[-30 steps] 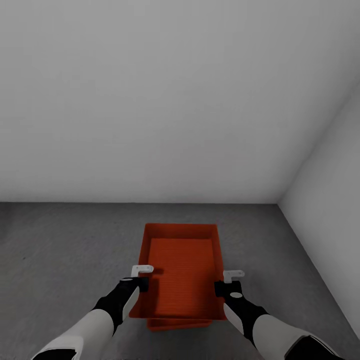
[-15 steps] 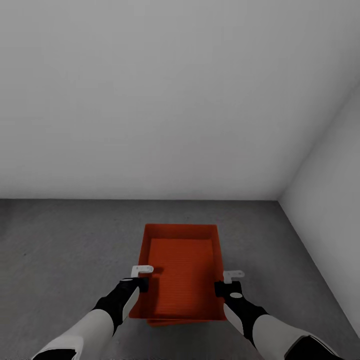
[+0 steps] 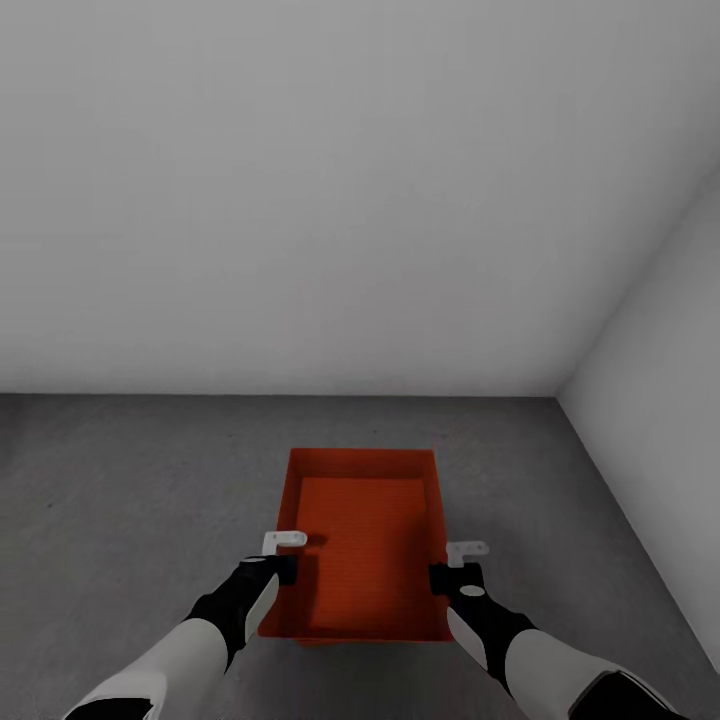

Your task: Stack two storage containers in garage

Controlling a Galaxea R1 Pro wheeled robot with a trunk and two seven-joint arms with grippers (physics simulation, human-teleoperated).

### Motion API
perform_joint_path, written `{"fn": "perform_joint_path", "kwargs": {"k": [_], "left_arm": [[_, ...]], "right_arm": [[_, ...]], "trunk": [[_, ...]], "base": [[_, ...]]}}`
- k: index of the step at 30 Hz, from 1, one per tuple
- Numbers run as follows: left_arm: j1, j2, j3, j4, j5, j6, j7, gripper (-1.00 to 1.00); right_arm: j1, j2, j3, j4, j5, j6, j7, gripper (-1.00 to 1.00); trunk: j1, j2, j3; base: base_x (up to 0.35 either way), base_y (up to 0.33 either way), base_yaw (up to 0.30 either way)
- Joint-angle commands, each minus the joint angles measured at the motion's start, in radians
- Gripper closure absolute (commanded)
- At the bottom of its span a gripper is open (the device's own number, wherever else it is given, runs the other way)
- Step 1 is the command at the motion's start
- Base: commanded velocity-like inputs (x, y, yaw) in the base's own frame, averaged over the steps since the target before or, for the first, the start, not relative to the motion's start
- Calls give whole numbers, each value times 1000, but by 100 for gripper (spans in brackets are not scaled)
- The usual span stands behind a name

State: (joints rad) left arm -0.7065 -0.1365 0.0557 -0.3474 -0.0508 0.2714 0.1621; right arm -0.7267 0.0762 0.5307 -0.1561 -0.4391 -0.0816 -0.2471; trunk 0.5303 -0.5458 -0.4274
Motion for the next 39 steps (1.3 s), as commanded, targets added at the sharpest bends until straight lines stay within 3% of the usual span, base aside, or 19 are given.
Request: {"fn": "perform_joint_path", "kwargs": {"k": [1, 39], "left_arm": [[-1, 0, 18, -58, -21, 8, 4, 100], [-1, 0, 18, -58, -21, 8, 4, 100]], "right_arm": [[0, -1, 9, 15, -20, -5, -1, 100], [0, -1, 9, 15, -19, -6, -1, 100]], "trunk": [[0, -1, -1], [0, -1, -55]], "base": [[0, 0, 0], [0, 0, 0]]}}
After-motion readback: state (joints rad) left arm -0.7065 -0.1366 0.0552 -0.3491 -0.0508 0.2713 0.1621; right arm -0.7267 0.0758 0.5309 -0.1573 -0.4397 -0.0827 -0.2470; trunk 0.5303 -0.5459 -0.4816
